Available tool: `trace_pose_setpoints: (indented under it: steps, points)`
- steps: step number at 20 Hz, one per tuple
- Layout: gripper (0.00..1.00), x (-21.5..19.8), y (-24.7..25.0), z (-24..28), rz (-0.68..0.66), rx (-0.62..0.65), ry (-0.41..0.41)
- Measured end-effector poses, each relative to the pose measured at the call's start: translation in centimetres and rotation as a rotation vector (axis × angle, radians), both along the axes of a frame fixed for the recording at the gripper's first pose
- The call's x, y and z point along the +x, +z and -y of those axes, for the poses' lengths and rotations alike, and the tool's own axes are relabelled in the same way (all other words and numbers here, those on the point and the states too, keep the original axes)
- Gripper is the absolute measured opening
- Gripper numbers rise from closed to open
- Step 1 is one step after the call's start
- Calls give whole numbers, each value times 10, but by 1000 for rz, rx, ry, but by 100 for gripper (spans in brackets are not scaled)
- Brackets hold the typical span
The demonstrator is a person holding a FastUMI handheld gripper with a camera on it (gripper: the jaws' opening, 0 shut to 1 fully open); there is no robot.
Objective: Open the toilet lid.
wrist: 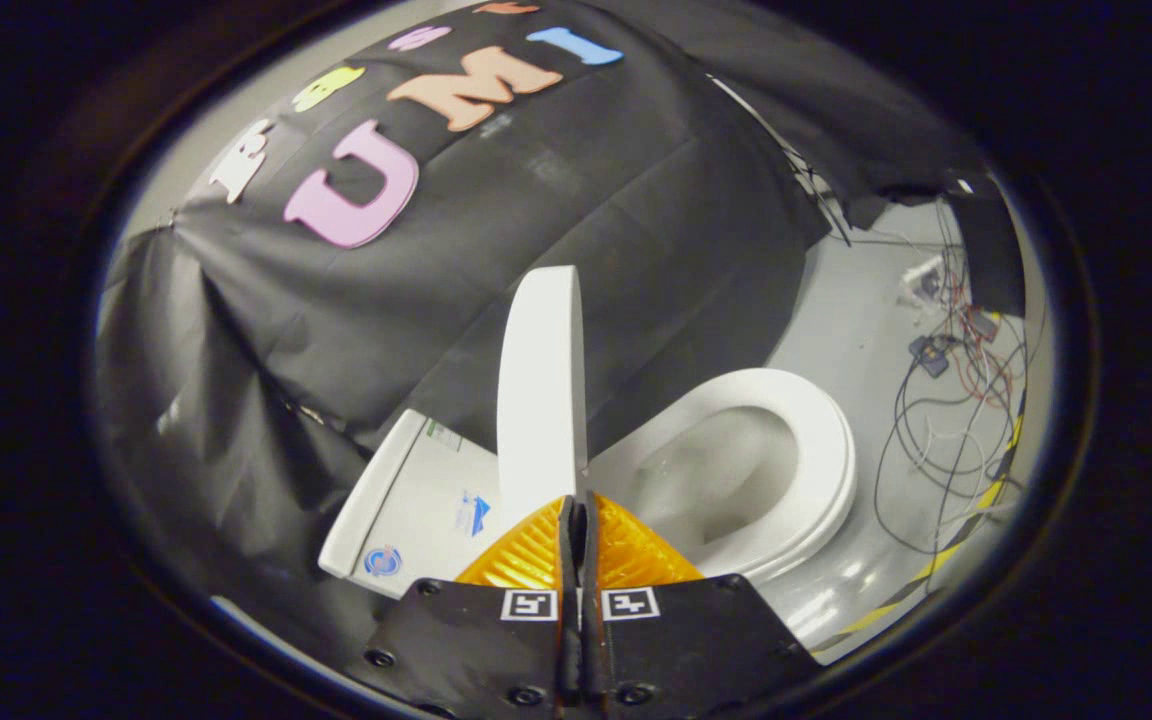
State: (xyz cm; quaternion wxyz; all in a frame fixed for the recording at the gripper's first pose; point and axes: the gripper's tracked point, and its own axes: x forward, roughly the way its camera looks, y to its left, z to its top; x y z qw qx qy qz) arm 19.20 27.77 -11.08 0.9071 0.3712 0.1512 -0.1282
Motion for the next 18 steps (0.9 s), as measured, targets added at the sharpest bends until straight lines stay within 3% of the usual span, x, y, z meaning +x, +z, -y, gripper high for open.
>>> trace_pose_setpoints:
  steps: [8, 18]
  points:
    - [2, 16, 27, -26, -8, -116, 37]
    - [2, 40, 62, -74, -47, -373, 103]
